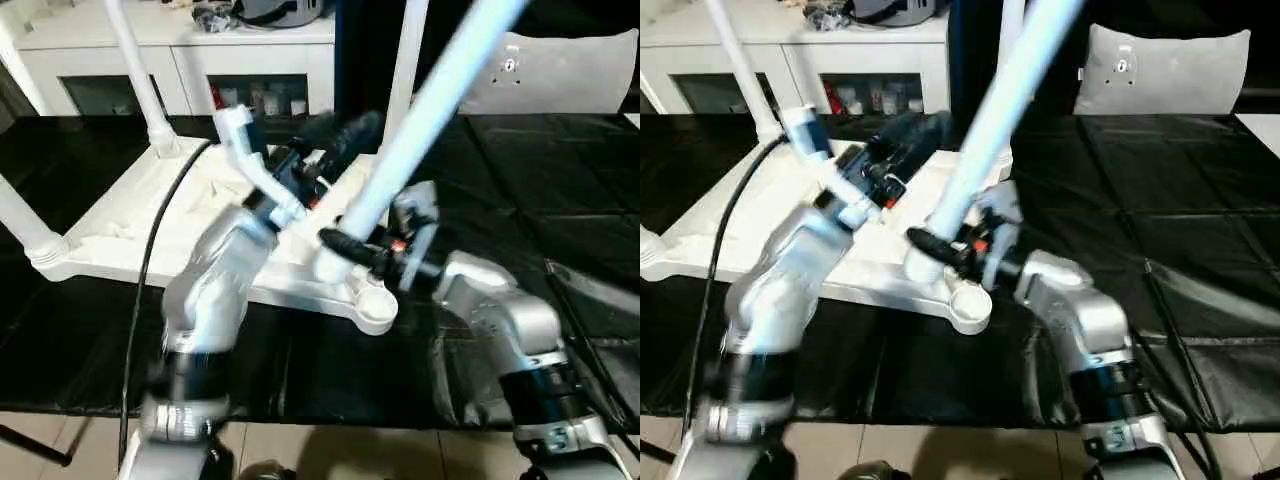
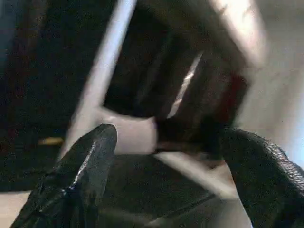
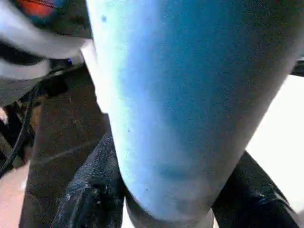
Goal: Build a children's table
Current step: Pick table leg
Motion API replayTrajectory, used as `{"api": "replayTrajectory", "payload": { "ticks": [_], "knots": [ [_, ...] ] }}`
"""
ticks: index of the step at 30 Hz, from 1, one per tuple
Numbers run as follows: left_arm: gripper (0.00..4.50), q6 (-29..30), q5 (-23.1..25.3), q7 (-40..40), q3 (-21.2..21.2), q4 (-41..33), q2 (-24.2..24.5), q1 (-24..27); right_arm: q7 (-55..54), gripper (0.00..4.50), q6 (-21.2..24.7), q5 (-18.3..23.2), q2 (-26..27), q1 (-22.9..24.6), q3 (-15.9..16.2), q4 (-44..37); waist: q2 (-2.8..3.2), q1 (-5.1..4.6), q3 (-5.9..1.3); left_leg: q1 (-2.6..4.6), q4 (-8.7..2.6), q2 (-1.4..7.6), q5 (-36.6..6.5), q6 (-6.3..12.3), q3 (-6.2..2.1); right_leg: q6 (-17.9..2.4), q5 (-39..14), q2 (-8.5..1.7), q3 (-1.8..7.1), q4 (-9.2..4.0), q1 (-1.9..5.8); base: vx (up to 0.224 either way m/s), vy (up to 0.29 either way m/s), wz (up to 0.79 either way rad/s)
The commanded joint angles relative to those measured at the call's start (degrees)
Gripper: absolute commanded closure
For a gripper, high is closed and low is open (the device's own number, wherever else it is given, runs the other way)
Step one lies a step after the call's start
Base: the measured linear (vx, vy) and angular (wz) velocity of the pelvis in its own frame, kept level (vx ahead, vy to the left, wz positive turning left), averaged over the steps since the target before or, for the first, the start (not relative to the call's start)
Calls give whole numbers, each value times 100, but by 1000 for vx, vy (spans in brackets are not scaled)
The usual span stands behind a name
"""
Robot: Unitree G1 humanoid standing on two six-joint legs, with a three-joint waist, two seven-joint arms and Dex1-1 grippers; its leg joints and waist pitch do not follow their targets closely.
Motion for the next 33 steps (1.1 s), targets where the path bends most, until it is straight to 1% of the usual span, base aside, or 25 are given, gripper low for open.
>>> {"api": "replayTrajectory", "payload": {
  "ticks": [1, 2, 3, 5, 7, 8, 9, 10, 11, 12, 14, 16, 19, 20, 21, 22, 23, 24, 25, 26, 27, 28, 30, 31, 33],
  "knots": [
    [58, -51, 232, 29, -180, 72, 31, -89, 23, 259, 8, -121, -34, 9, 51, -7, -160, -11, -423, 88, -442, 598, -531, 315, -297, -107, -1636, -712, 471, -429, 297, 0, 0, 0],
    [58, -60, 281, -52, -281, 27, 23, -101, -46, 259, -112, -227, -23, -1, 59, 32, -114, 8, -436, 96, -429, 615, -440, 322, -299, -234, -1463, -731, 479, -387, 291, 0, 0, 0],
    [58, -36, 302, -108, -358, -32, 17, -104, -123, 259, -104, -269, -14, -18, 42, 53, -110, 11, -433, 101, -431, 624, -437, 323, -296, -284, -1421, -733, 483, -388, 277, 0, 0, 0],
    [58, 39, 235, -236, -482, -279, -51, -65, -273, 259, 152, -203, -31, -49, -24, 0, -56, 6, -438, 99, -429, 641, -453, 291, -302, -474, -1156, -746, 497, -352, 292, 0, 0, 0],
    [58, 36, 207, -242, -486, -329, -90, -50, -327, 259, 198, -159, -29, -51, -69, -11, -69, -11, -430, 93, -434, 635, -513, 272, -293, -561, -1085, -744, 497, -357, 307, 0, 0, 0],
    [58, -5, 166, -199, -456, -335, -144, -33, -435, 259, 254, -86, 15, -41, -179, -28, -75, -8, -427, 99, -431, 628, -551, 266, -283, -577, -1107, -750, 500, -366, 306, 0, 0, 0],
    [58, -75, 179, -98, -398, -293, -164, -22, -497, 259, 253, -40, 46, -13, -252, -60, -43, -21, -411, 92, -435, 611, -663, 247, -279, -569, -1231, -738, 495, -391, 306, 0, 0, 0],
    [58, -117, 214, -16, -330, -237, -144, -19, -562, 259, 113, -97, 59, 29, -272, -85, -65, -23, -408, 96, -434, 598, -771, 233, -273, -522, -1401, -747, 489, -418, 316, 0, 0, 0],
    [58, -138, 238, 28, -294, -206, -130, -16, -605, 259, 23, -137, 73, 53, -288, -97, -59, -22, -405, 95, -440, 594, -792, 215, -279, -469, -1518, -736, 480, -428, 314, 0, 0, 0],
    [58, -225, 382, 219, -140, -85, -36, 13, -899, 259, -369, -356, 161, 169, -386, -143, -53, -32, -406, 96, -441, 591, -827, 187, -282, -406, -1589, -728, 475, -439, 304, 0, 0, 0],
    [58, -260, 469, 312, -75, -56, 30, 55, -1129, 259, -497, -464, 207, 223, -459, -170, -67, -54, -399, 98, -449, 582, -865, 163, -284, -351, -1657, -720, 469, -450, 295, 0, 0, 0],
    [58, -245, 681, 508, 100, -80, 241, 241, -1716, 259, -124, -357, 312, 331, -774, -377, -68, -121, -402, 113, -471, 596, -885, 140, -306, -311, -1673, -697, 467, -446, 294, 0, 0, 0],
    [58, -283, 948, 539, 66, -113, 442, 448, -1927, 259, -126, -438, 329, 492, -822, -609, -20, -175, -408, 113, -470, 578, -936, 117, -307, -305, -1626, -696, 466, -434, 289, 0, 0, 0],
    [58, -303, 1048, 545, 33, -131, 503, 530, -1946, 259, -147, -469, 328, 560, -812, -703, -24, -171, -410, 113, -471, 577, -910, 128, -306, -291, -1583, -687, 465, -437, 284, 0, 0, 0],
    [58, -300, 1054, 552, 30, -133, 506, 539, -1946, 259, -155, -479, 329, 572, -800, -720, -29, -168, -413, 104, -466, 575, -853, 171, -301, -276, -1493, -701, 476, -429, 291, 0, 0, 0],
    [58, -304, 1200, 673, -78, -100, 537, 605, -1983, 259, -294, -679, 326, 710, -596, -889, -60, -164, -419, 101, -461, 579, -802, 201, -291, -313, -1427, -703, 475, -423, 287, 0, 0, 0],
    [58, -338, 1291, 729, -164, -40, 538, 591, -2014, 259, -326, -810, 308, 751, -470, -922, -50, -151, -402, 93, -466, 576, -788, 198, -293, -322, -1452, -702, 474, -423, 281, 0, 0, 0],
    [58, -360, 1345, 760, -216, -8, 539, 583, -2032, 259, -339, -882, 297, 774, -404, -939, -50, -145, -411, 105, -464, 577, -799, 207, -294, -321, -1478, -697, 472, -424, 277, 0, 0, 0],
    [58, -407, 1420, 817, -322, 130, 434, 446, -1804, 259, -522, -1049, 221, 821, -56, -936, -52, -150, -395, 104, -469, 571, -896, 200, -288, -334, -1603, -715, 473, -445, 284, 0, 0, 0],
    [58, -422, 1423, 814, -357, 166, 386, 389, -1724, 259, -575, -1098, 203, 827, 61, -911, -49, -140, -385, 127, -457, 558, -1026, 187, -272, -286, -1821, -709, 464, -491, 262, 0, 0, 0],
    [58, -430, 1430, 810, -376, 180, 355, 359, -1696, 259, -586, -1122, 193, 835, 129, -910, -53, -143, -375, 122, -469, 564, -1068, 172, -279, -266, -1882, -712, 465, -496, 272, 0, 0, 0],
    [58, -421, 1426, 693, -475, 156, 320, 289, -1520, 259, -552, -1156, 122, 818, 310, -872, -54, -149, -370, 106, -484, 579, -1120, 169, -298, -233, -1959, -720, 466, -502, 283, 0, 0, 0],
    [58, -404, 1380, 533, -556, 67, 291, 269, -1418, 259, -611, -1255, 65, 805, 444, -814, -52, -143, -376, 118, -484, 592, -1152, 175, -305, -231, -1920, -716, 476, -499, 274, 0, 0, 0],
    [58, -402, 1378, 528, -557, 63, 290, 270, -1418, 259, -612, -1257, 65, 805, 444, -814, -60, -146, -378, 99, -483, 593, -1118, 181, -309, -250, -1834, -723, 480, -485, 285, 0, 0, 0],
    [58, -268, 1143, 151, -703, -324, 287, 379, -1477, 259, -648, -1375, 88, 781, 441, -712, -62, -144, -395, 94, -473, 601, -1027, 176, -304, -343, -1681, -753, 498, -448, 292, 0, 0, 0]
  ]
}}
